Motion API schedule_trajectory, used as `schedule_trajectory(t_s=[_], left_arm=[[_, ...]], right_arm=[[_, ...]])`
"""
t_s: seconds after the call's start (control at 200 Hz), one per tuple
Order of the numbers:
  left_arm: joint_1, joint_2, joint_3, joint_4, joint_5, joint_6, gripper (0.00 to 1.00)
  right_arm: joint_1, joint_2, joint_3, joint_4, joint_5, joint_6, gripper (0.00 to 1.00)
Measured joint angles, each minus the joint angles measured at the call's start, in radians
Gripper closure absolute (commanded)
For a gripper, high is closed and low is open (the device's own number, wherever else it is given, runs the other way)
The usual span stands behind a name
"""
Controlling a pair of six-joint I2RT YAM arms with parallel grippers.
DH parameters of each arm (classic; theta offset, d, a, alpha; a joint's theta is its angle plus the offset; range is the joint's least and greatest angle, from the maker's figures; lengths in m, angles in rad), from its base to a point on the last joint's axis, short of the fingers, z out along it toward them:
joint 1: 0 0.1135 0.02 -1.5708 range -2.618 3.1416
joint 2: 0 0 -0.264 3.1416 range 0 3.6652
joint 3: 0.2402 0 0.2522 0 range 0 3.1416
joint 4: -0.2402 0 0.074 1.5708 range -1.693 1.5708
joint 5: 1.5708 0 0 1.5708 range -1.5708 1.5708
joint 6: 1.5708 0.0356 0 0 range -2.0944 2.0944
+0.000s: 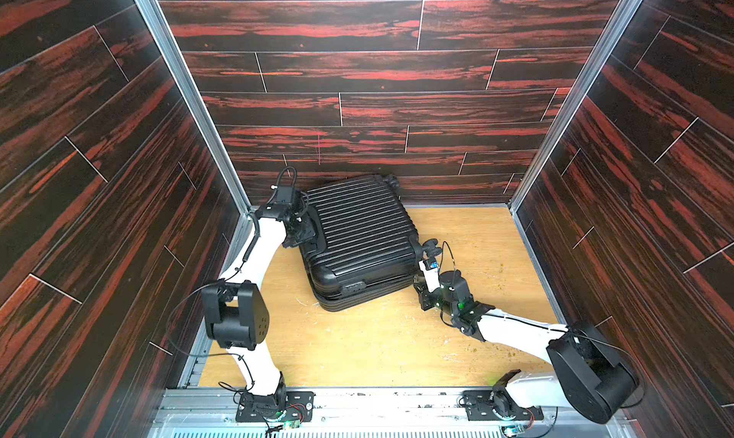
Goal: Close the suitcase zippers
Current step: Adjust the suitcase at the center of the board, then zip the zipper on the suitcase.
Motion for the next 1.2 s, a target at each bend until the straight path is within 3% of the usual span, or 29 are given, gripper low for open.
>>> schedule_trajectory(t_s=[0.2, 0.446, 0.777, 0.907, 1.107, 1.202], left_arm=[[0.000, -0.113, -0.110, -0.008, -0.032, -0.064, 0.77], [0.000, -0.212, -0.193, -0.014, -0.064, -0.119, 0.77], [0.000, -0.252, -0.236, -0.012, -0.068, -0.149, 0.76], [0.002, -0.255, -0.245, -0.007, -0.070, -0.159, 0.76], [0.005, -0.256, -0.247, -0.007, -0.072, -0.167, 0.76], [0.005, -0.256, -0.247, -0.007, -0.071, -0.167, 0.76]], right_arm=[[0.000, -0.059, -0.041, 0.004, -0.005, -0.047, 0.58], [0.000, -0.084, -0.043, -0.012, -0.003, -0.062, 0.59], [0.006, 0.043, 0.048, 0.005, -0.051, -0.033, 0.59], [0.016, 0.084, 0.077, 0.003, -0.011, -0.011, 0.67], [0.018, 0.105, 0.089, 0.005, 0.031, 0.003, 0.90], [0.019, 0.105, 0.086, 0.006, 0.024, -0.009, 0.94]])
